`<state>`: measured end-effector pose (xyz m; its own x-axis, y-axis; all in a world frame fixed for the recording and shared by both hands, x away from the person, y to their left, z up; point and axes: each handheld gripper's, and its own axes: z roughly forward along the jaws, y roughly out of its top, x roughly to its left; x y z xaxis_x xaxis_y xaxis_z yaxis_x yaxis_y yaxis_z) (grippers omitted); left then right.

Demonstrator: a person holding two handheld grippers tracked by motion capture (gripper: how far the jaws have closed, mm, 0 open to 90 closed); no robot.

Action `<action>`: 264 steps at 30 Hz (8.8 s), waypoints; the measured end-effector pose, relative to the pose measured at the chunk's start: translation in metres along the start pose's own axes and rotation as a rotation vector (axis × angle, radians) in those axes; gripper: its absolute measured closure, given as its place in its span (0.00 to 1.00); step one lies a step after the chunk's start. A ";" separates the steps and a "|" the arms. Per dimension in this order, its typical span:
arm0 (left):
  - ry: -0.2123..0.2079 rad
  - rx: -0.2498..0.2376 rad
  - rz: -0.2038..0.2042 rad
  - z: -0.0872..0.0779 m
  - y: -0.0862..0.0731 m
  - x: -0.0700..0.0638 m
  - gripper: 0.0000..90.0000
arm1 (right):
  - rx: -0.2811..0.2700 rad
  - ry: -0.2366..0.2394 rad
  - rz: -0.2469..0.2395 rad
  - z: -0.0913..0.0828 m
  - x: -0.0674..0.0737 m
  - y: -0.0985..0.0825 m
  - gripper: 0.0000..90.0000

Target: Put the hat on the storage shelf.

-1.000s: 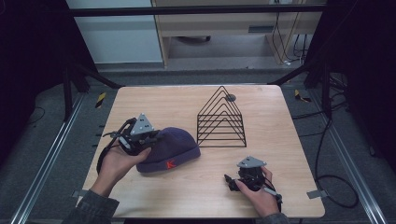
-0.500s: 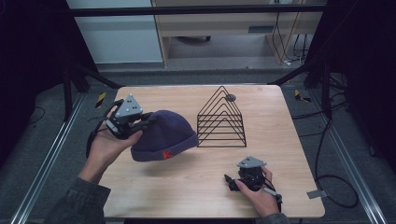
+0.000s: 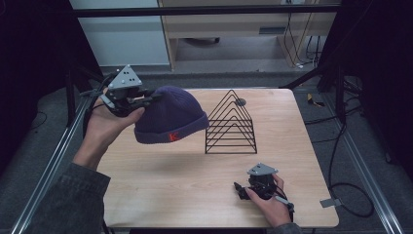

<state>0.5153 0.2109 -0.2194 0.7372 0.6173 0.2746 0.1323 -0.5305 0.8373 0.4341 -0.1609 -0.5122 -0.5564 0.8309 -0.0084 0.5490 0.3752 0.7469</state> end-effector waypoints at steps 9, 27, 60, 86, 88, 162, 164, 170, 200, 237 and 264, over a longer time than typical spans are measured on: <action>-0.021 -0.041 0.035 0.018 0.027 -0.005 0.89 | 0.001 0.000 0.000 0.000 0.000 0.000 0.15; -0.056 -0.100 0.075 0.061 0.074 -0.023 0.89 | 0.001 0.000 0.000 0.000 0.000 0.000 0.15; -0.094 -0.061 0.137 0.115 0.090 -0.047 0.88 | -0.002 -0.002 -0.003 0.000 0.000 0.000 0.15; -0.117 -0.057 0.137 0.129 0.087 -0.057 0.88 | -0.013 -0.012 0.010 -0.005 -0.002 -0.004 0.22; -0.119 -0.052 0.146 0.131 0.086 -0.058 0.88 | -0.013 -0.013 0.007 -0.005 -0.003 -0.005 0.22; -0.251 0.144 0.095 0.198 0.006 -0.089 0.81 | -0.009 -0.009 0.007 -0.004 -0.003 -0.004 0.21; -0.259 0.116 0.073 0.197 0.006 -0.088 0.77 | -0.009 -0.009 0.007 -0.004 -0.003 -0.004 0.21; -0.253 0.021 -0.001 0.183 0.012 -0.079 0.71 | -0.008 -0.008 0.009 -0.004 -0.003 -0.004 0.21; -0.240 0.037 0.053 0.171 0.015 -0.087 0.63 | -0.008 -0.008 0.009 -0.004 -0.003 -0.004 0.21; -0.235 0.048 0.039 0.160 0.006 -0.110 0.11 | -0.009 -0.009 0.009 -0.004 -0.003 -0.004 0.21; -0.189 0.102 0.032 0.112 -0.048 -0.120 0.08 | -0.009 -0.009 0.009 -0.004 -0.003 -0.004 0.21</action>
<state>0.4946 0.0974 -0.3454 0.8519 0.4844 0.1990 0.1659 -0.6100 0.7748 0.4307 -0.1663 -0.5121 -0.5458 0.8379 -0.0074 0.5485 0.3639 0.7528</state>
